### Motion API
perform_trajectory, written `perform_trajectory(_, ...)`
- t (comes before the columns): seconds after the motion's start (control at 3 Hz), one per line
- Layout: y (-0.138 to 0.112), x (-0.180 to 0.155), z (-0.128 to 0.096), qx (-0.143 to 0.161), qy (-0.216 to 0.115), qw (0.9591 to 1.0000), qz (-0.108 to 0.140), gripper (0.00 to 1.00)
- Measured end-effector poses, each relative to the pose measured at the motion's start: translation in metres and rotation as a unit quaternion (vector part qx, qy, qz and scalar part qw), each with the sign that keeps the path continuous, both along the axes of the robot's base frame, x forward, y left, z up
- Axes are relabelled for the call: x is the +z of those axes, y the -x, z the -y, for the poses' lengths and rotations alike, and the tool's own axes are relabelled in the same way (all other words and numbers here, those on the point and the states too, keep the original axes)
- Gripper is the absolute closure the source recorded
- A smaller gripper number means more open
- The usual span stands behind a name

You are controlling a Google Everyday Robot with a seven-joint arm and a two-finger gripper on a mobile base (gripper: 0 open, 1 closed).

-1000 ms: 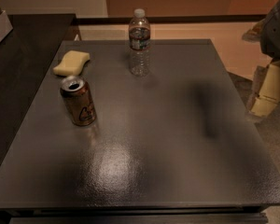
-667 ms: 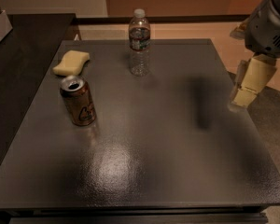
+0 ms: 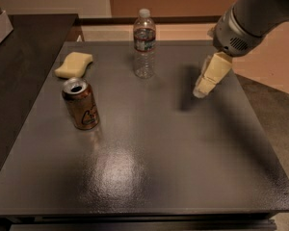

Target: Move water bottle near orange can

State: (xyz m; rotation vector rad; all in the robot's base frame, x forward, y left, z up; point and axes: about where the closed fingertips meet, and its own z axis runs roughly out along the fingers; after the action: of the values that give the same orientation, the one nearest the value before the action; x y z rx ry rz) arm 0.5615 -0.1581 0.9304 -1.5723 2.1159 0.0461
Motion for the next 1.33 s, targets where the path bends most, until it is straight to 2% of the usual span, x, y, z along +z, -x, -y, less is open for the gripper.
perform_trajectory(0.33, -0.041, -0.006, -0.029, -0.003, -0.037, 0.9991, 0.02, 0.0)
perform_trajectory(0.67, -0.08, -0.012, -0.057, -0.011, -0.084, 0.9962, 0.021, 0.0)
perform_trajectory(1.0, -0.108, -0.01, -0.08, -0.014, -0.125, 0.992, 0.009, 0.0)
perform_trajectory(1.33, -0.126, -0.002, -0.1, -0.01, -0.169, 0.9855, -0.013, 0.0)
